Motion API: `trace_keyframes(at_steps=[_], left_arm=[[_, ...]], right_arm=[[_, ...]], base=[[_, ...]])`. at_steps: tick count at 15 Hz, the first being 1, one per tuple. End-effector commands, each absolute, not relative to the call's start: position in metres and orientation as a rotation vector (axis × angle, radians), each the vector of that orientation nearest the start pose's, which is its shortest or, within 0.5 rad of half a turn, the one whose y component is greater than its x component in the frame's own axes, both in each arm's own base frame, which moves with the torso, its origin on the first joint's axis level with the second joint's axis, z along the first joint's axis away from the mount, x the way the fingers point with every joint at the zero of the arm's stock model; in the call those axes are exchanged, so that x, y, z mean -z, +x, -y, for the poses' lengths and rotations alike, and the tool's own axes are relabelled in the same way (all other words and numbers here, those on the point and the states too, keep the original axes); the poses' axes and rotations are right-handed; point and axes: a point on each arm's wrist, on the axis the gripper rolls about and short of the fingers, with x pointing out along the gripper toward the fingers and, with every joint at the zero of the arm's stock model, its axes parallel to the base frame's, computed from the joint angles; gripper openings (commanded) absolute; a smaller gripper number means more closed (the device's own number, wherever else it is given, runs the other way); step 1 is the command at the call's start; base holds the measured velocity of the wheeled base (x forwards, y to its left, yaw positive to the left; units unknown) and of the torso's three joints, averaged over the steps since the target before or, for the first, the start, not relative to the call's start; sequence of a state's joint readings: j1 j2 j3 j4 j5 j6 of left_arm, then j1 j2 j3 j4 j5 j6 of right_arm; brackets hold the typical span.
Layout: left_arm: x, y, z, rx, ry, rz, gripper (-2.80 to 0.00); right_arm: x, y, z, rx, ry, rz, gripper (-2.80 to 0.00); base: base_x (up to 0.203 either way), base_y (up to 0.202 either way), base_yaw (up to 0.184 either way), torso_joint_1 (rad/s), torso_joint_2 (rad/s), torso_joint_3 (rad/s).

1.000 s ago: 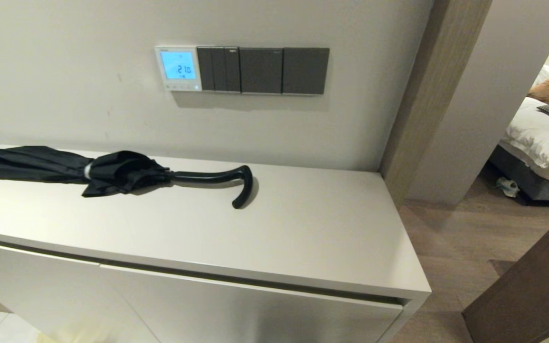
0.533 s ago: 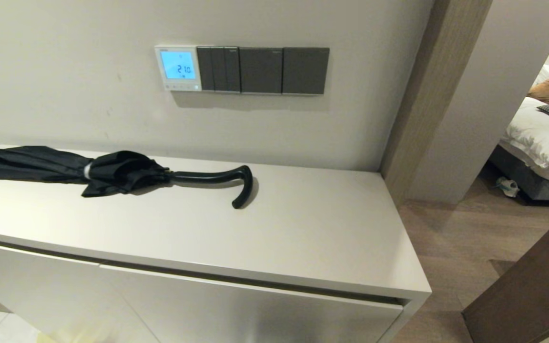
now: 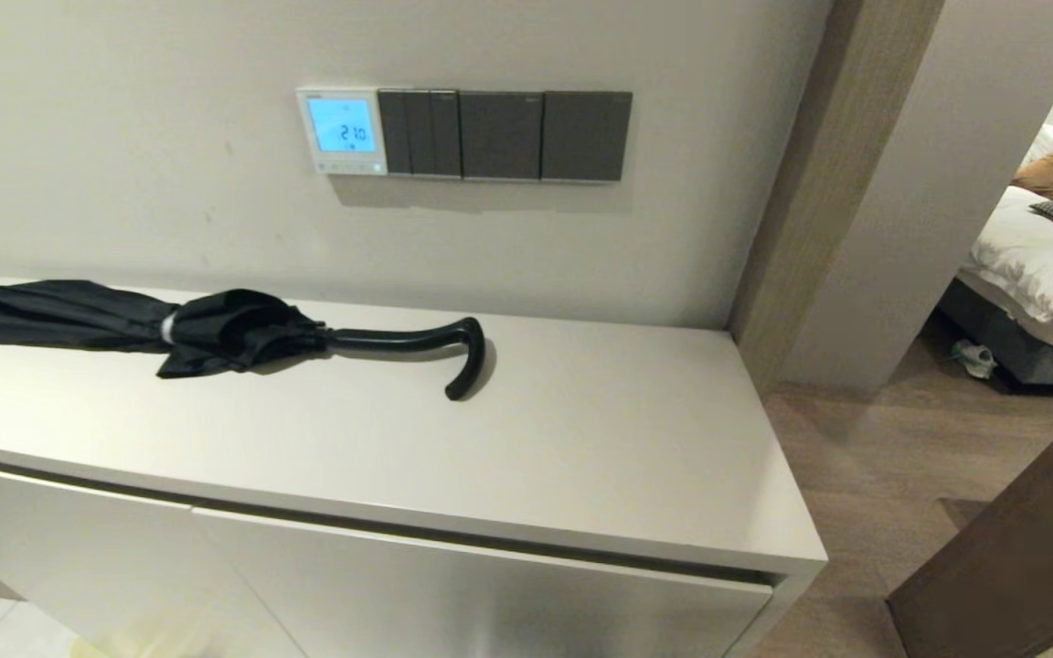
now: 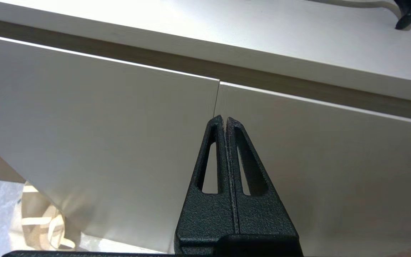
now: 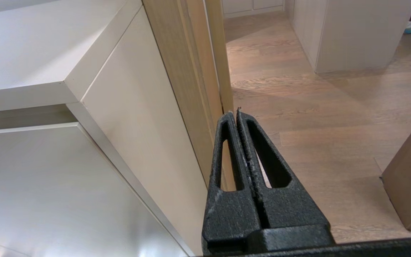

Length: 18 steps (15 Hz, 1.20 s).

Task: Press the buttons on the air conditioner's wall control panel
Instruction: Turn off the central air conditioner

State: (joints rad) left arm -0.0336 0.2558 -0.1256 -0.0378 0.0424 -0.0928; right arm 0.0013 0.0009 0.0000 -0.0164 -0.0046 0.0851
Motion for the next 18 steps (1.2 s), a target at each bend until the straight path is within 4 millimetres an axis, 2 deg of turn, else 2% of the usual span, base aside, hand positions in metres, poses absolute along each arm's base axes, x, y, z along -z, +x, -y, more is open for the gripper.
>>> trace_keyframes(at_steps=[1, 12, 18], left_arm=[[-0.117, -0.006, -0.001, -0.013, -0.089, -0.090, -2.80], [-0.089, -0.010, -0.001, -0.031, -0.026, -0.102, -2.80], [-0.087, -0.015, -0.001, -0.034, -0.020, -0.061, -2.80]], right_arm=[[-0.077, -0.023, 0.000, 0.002, 0.086, 0.014, -2.80], [-0.077, -0.023, 0.000, 0.002, 0.086, 0.014, -2.80], [-0.077, -0.023, 0.000, 0.002, 0.086, 0.014, -2.80]], base=[[0.000, 0.000, 0.000, 0.000, 0.00, 0.000], [0.000, 0.000, 0.000, 0.000, 0.00, 0.000], [0.000, 0.000, 0.000, 0.000, 0.00, 0.000]])
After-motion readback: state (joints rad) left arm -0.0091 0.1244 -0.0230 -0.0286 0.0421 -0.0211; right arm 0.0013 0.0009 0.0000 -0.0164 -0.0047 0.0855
